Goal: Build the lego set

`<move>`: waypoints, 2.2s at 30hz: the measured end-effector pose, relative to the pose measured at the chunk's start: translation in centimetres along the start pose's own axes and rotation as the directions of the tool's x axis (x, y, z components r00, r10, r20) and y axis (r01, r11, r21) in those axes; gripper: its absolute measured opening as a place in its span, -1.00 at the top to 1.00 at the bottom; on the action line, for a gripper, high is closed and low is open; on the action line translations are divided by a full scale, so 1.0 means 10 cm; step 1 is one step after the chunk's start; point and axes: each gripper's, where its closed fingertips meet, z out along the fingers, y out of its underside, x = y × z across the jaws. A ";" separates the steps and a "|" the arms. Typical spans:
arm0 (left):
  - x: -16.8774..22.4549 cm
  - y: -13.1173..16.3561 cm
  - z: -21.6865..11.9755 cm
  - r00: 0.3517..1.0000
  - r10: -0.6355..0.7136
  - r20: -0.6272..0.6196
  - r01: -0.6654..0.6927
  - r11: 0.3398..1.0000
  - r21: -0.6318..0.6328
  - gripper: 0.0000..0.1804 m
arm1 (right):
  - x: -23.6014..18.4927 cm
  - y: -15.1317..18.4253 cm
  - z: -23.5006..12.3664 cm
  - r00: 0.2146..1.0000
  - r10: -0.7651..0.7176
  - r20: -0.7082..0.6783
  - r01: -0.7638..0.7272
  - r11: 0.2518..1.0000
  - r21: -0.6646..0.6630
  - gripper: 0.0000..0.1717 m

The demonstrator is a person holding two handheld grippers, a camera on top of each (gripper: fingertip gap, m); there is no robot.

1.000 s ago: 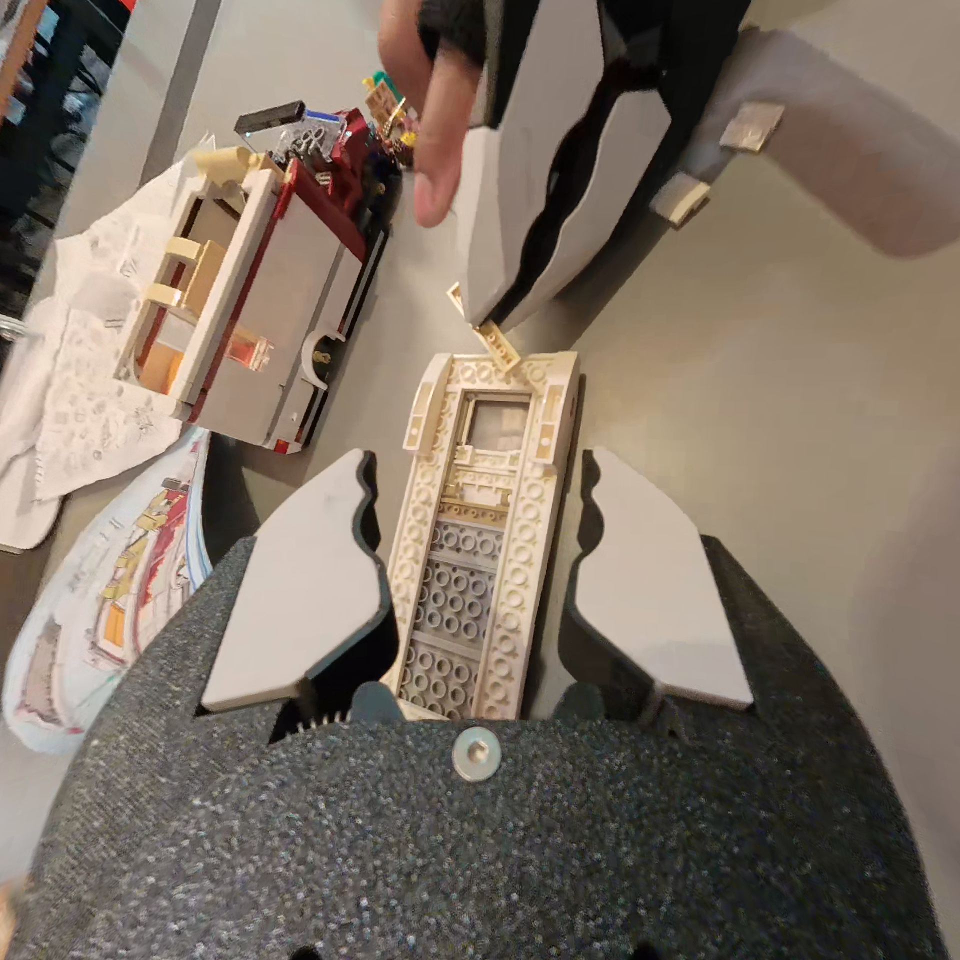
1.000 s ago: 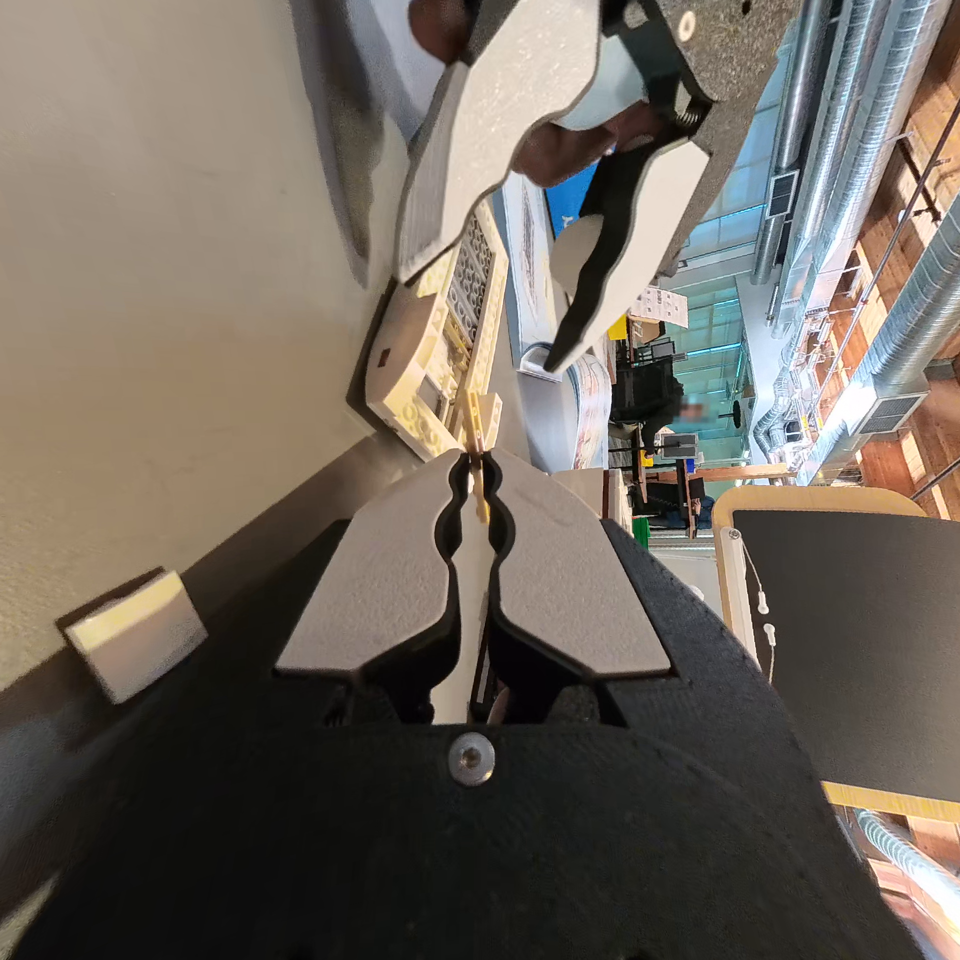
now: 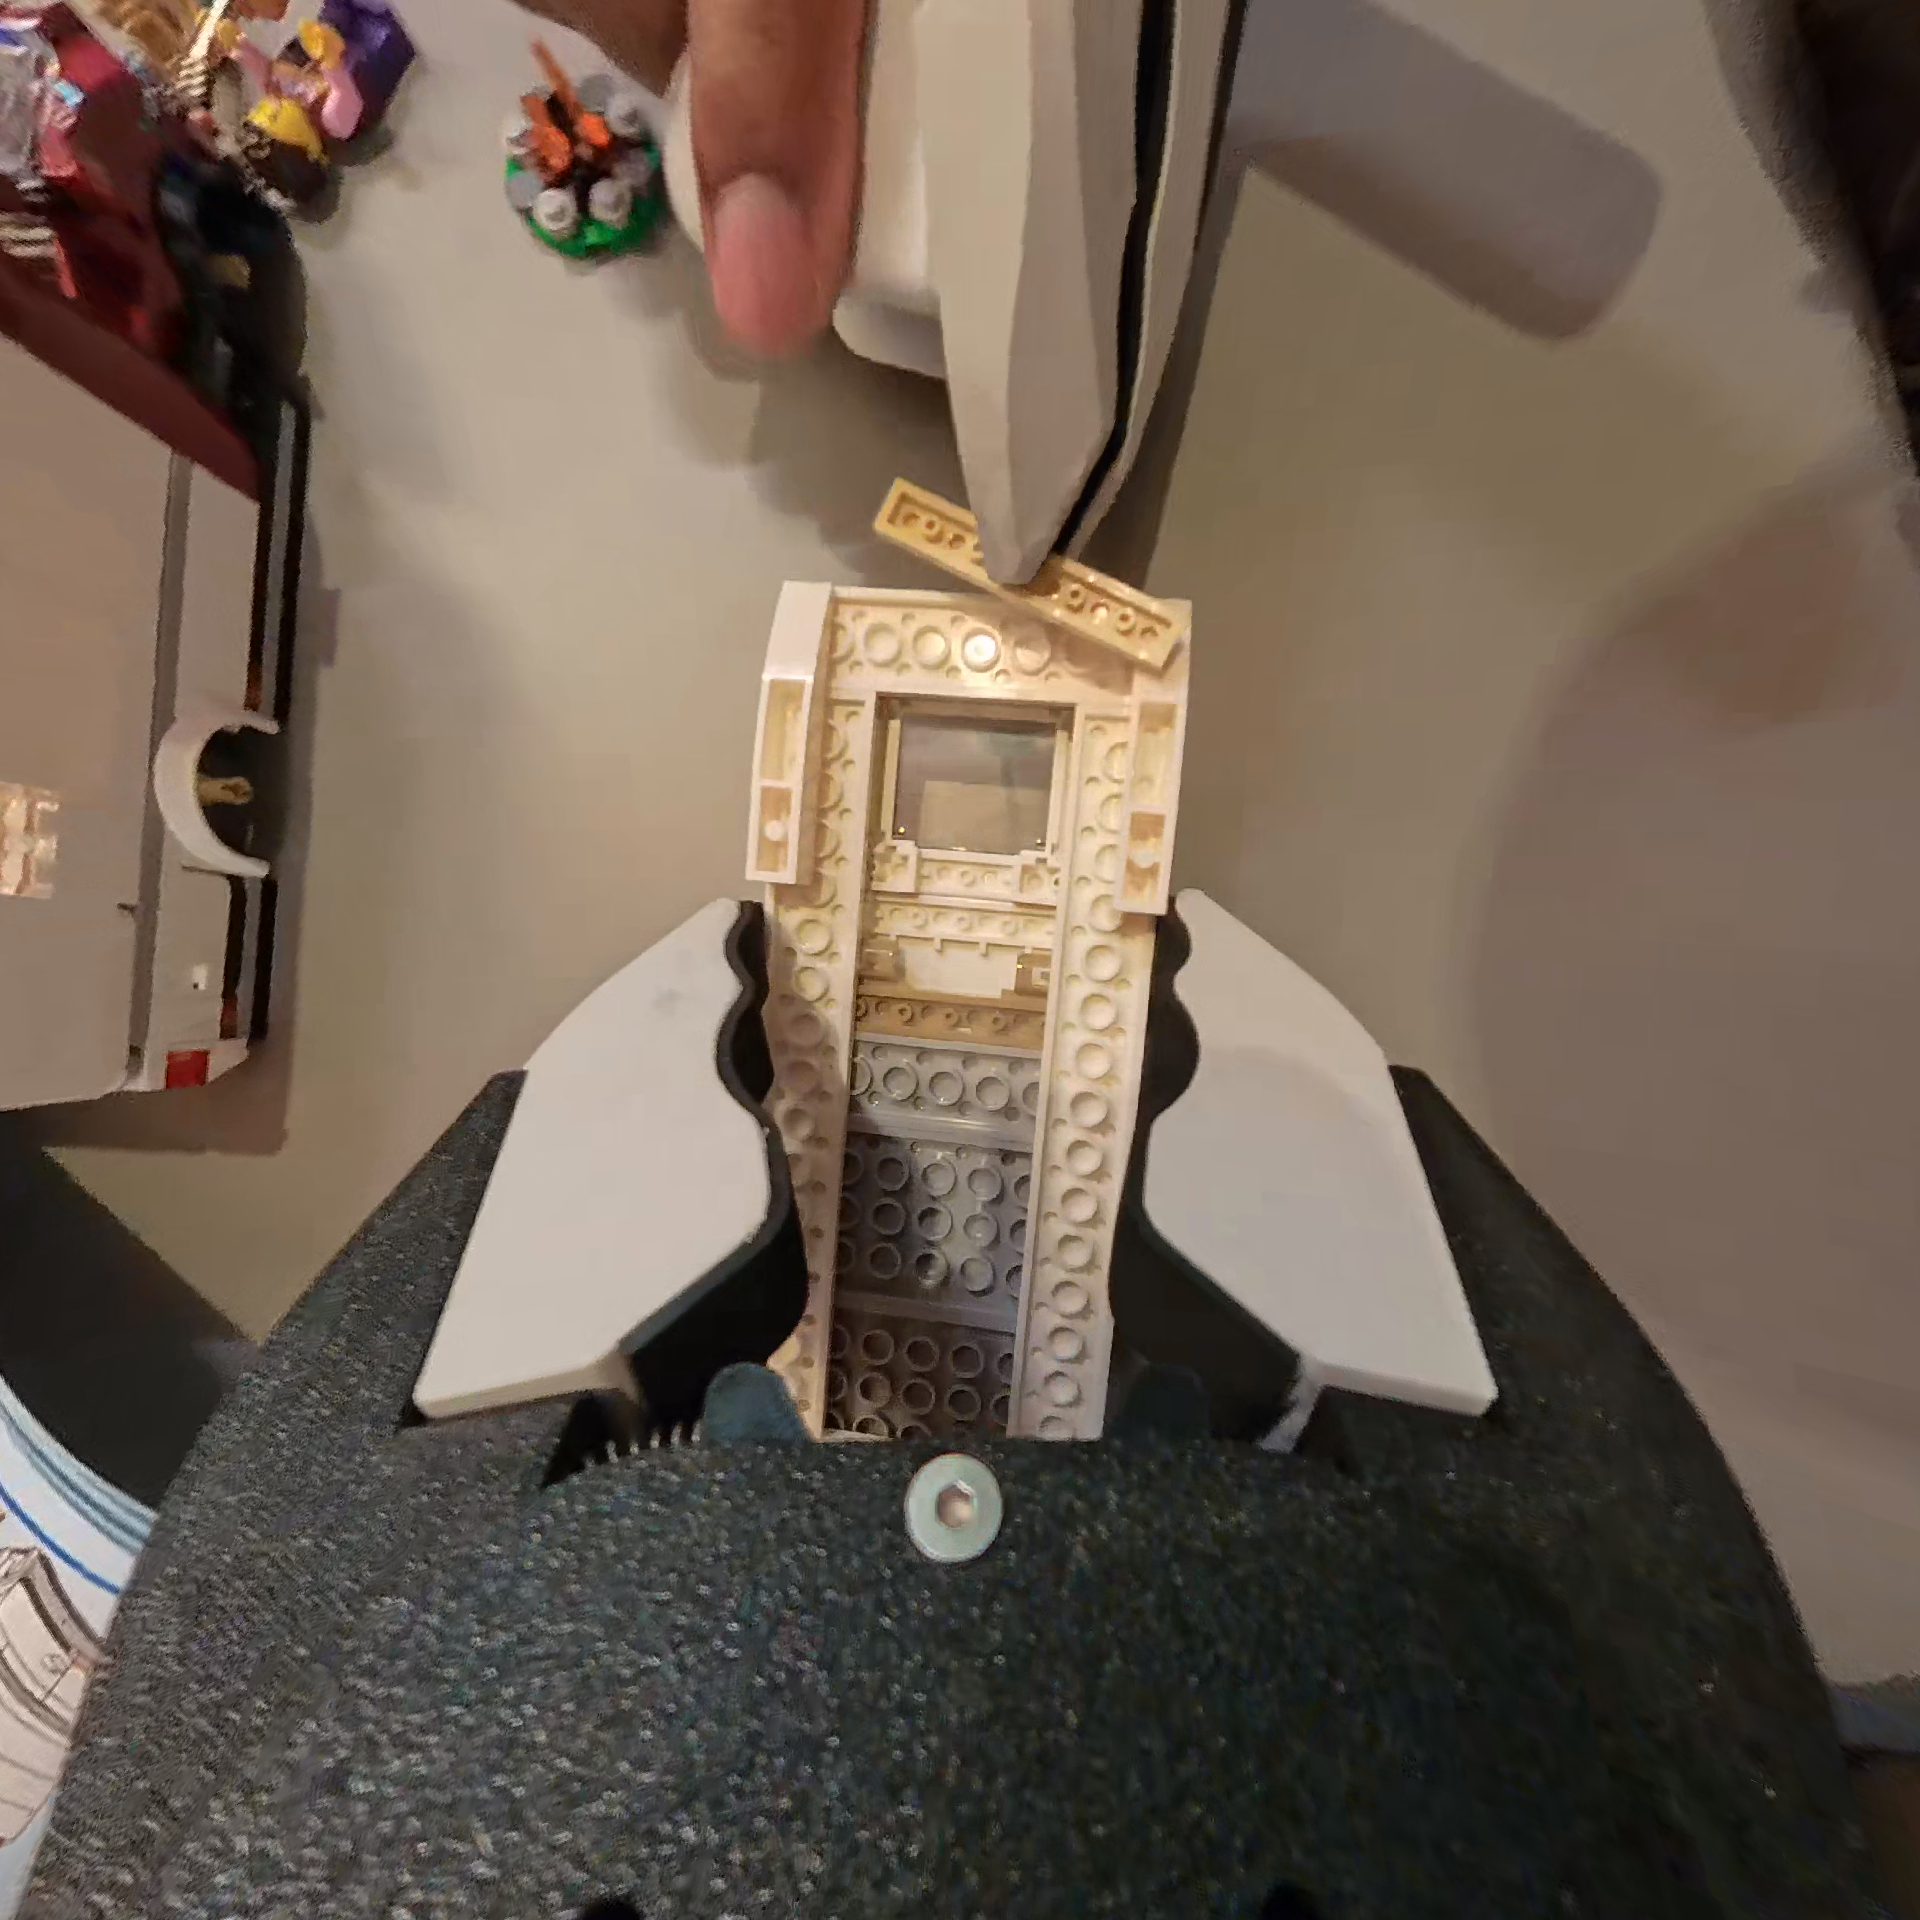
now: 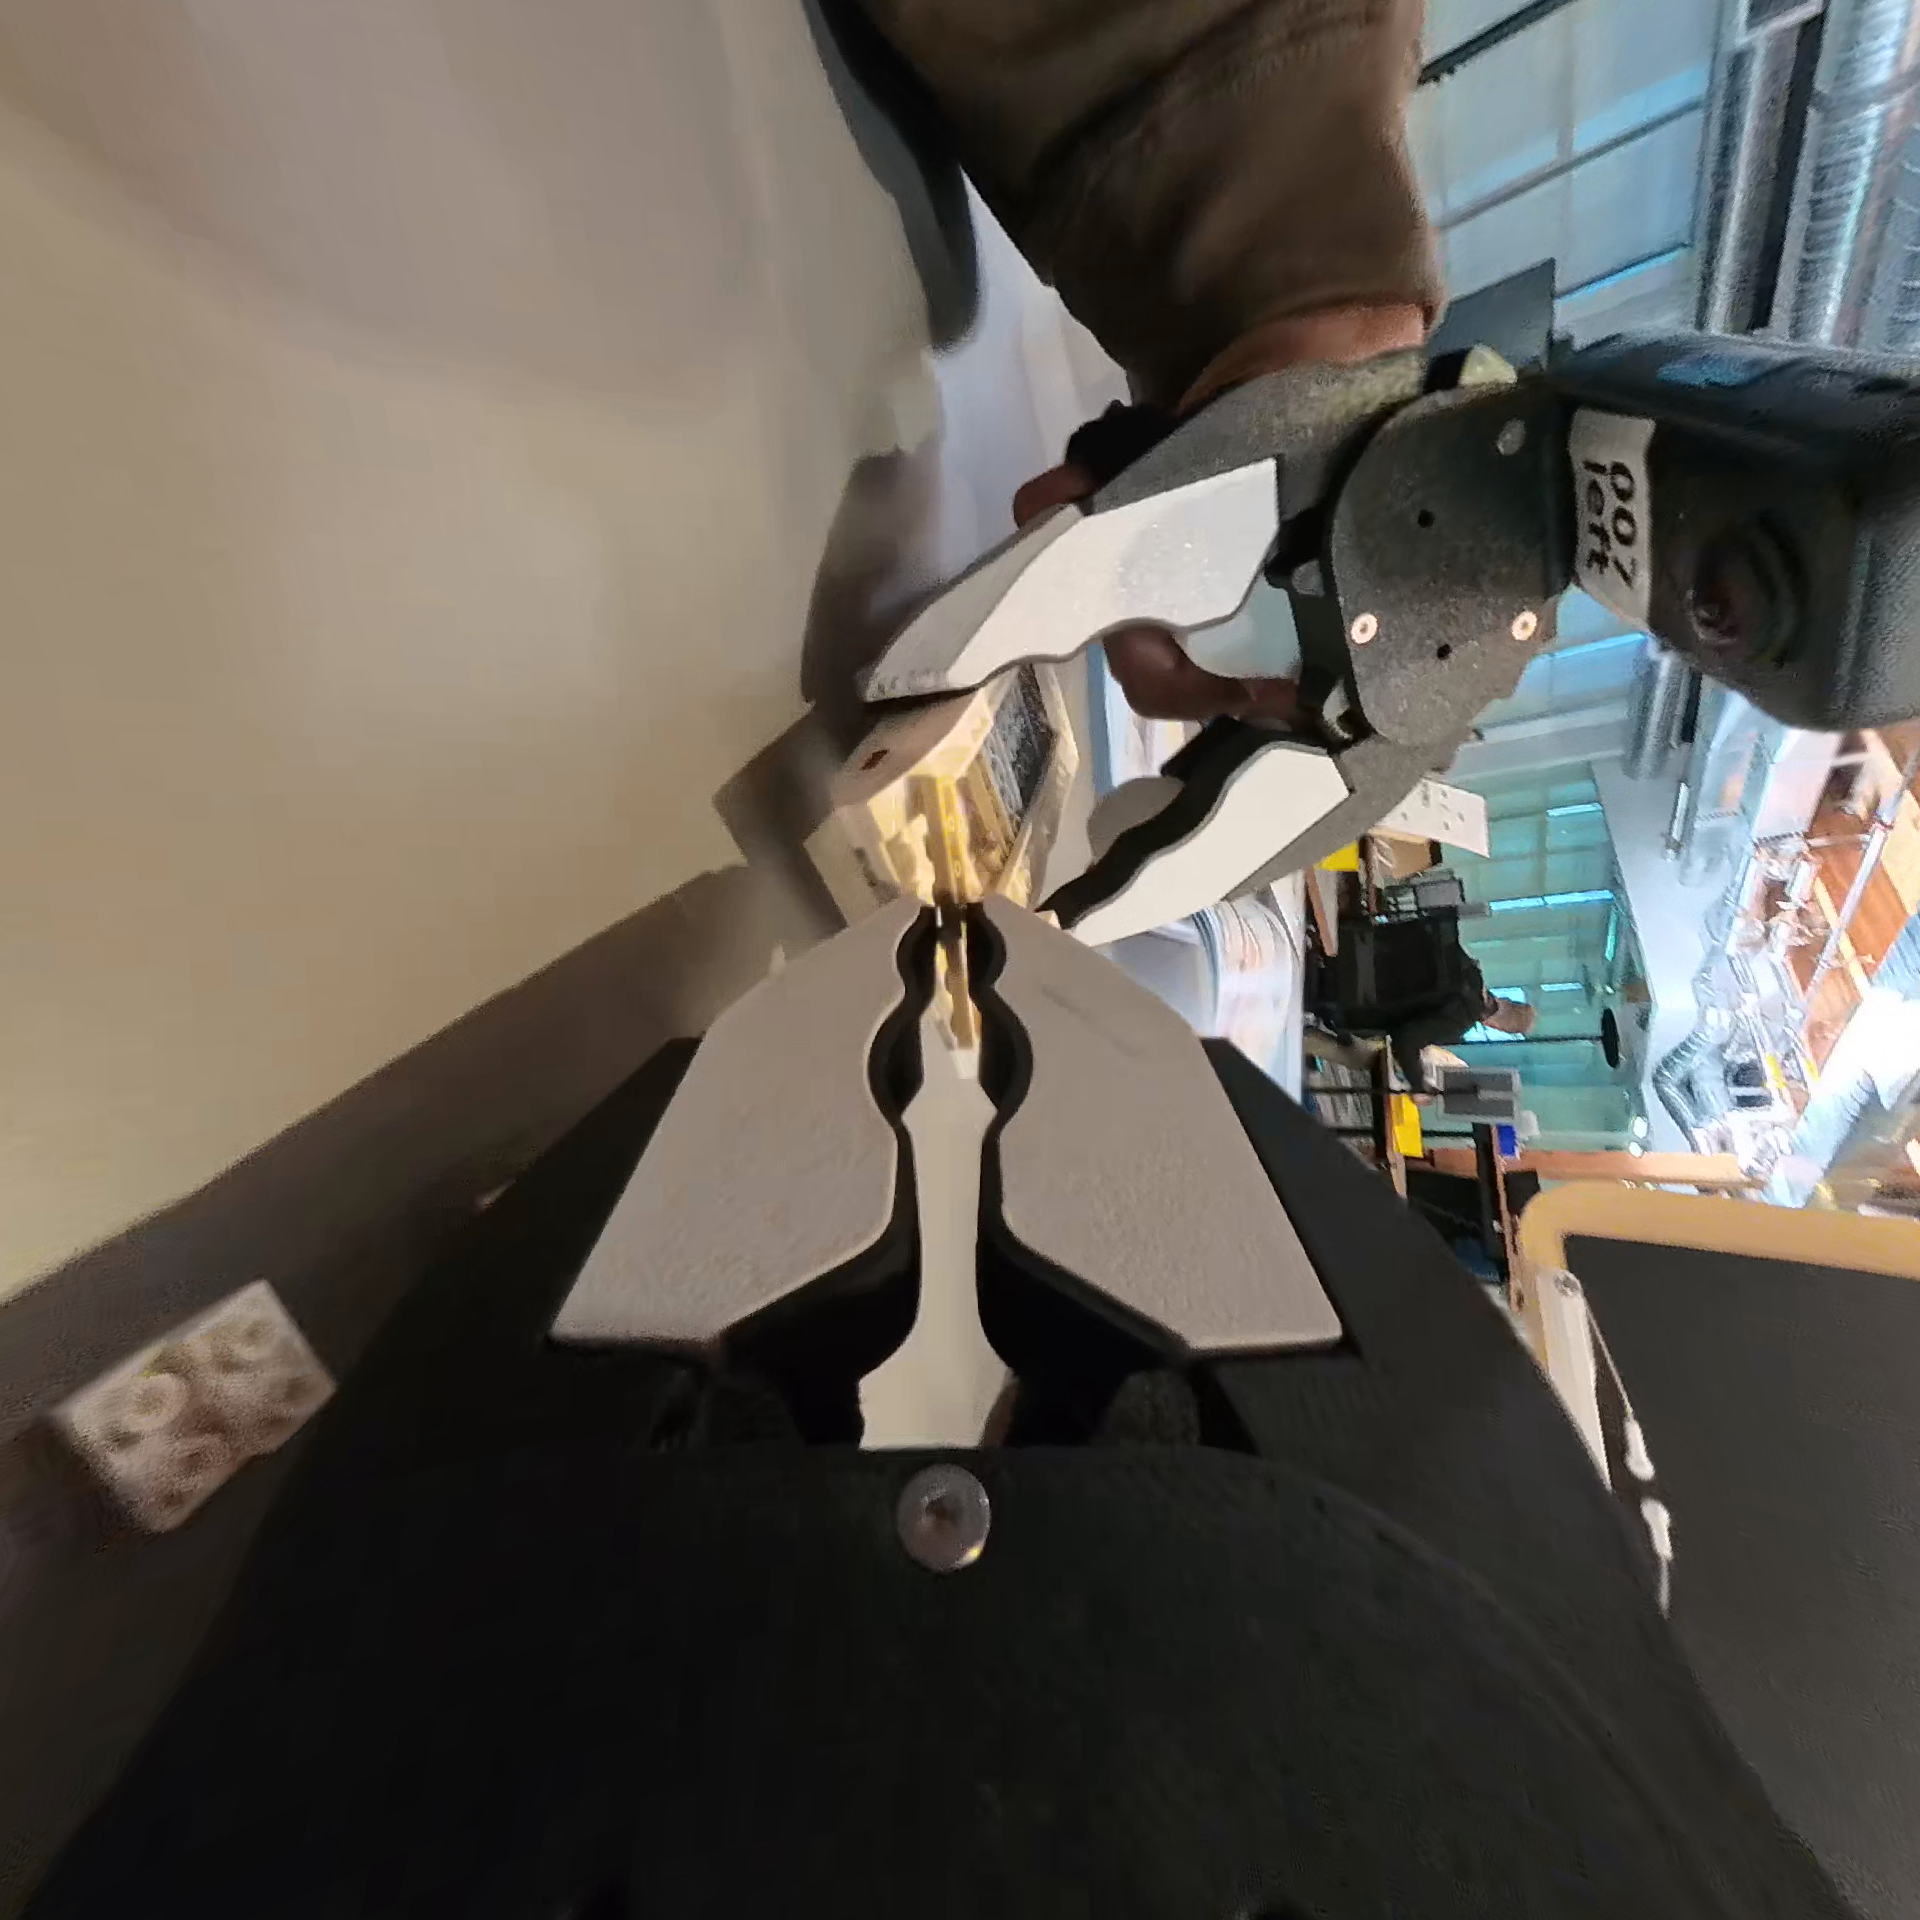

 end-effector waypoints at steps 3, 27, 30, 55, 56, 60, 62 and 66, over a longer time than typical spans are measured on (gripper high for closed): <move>0.11 -0.04 0.01 0.998 0.055 -0.031 -0.054 0.998 0.013 0.20 | -0.08 -0.08 -0.03 0.999 -0.015 0.049 0.014 1.000 0.022 0.94; 0.28 -0.07 0.07 0.987 0.152 -0.048 -0.152 0.988 -0.007 0.21 | -0.21 -0.17 -0.06 0.988 -0.075 0.136 0.077 0.997 -0.011 0.84; 0.29 -0.07 0.08 0.987 0.154 -0.049 -0.155 0.988 -0.010 0.21 | -0.22 -0.17 -0.06 0.987 -0.082 0.139 0.085 0.996 -0.018 0.80; 0.39 -0.08 0.15 0.981 0.177 -0.078 -0.179 0.984 -0.022 0.21 | -0.14 -0.18 0.00 0.969 0.068 0.238 -0.043 0.993 -0.110 0.24; 0.39 -0.08 0.15 0.981 0.177 -0.079 -0.179 0.984 -0.021 0.21 | -0.14 -0.18 0.00 0.969 0.069 0.238 -0.043 0.993 -0.111 0.24; 0.40 -0.08 0.16 0.981 0.177 -0.082 -0.180 0.984 -0.021 0.21 | -0.14 -0.22 -0.01 0.968 0.074 0.240 -0.052 0.994 -0.099 0.24; 0.40 -0.08 0.16 0.981 0.178 -0.082 -0.180 0.983 -0.021 0.22 | -0.14 -0.22 -0.01 0.968 0.071 0.240 -0.049 0.994 -0.099 0.24; 0.40 -0.08 0.15 0.981 0.178 -0.080 -0.180 0.984 -0.017 0.22 | -0.15 -0.22 -0.01 0.967 0.073 0.244 -0.050 0.994 -0.100 0.23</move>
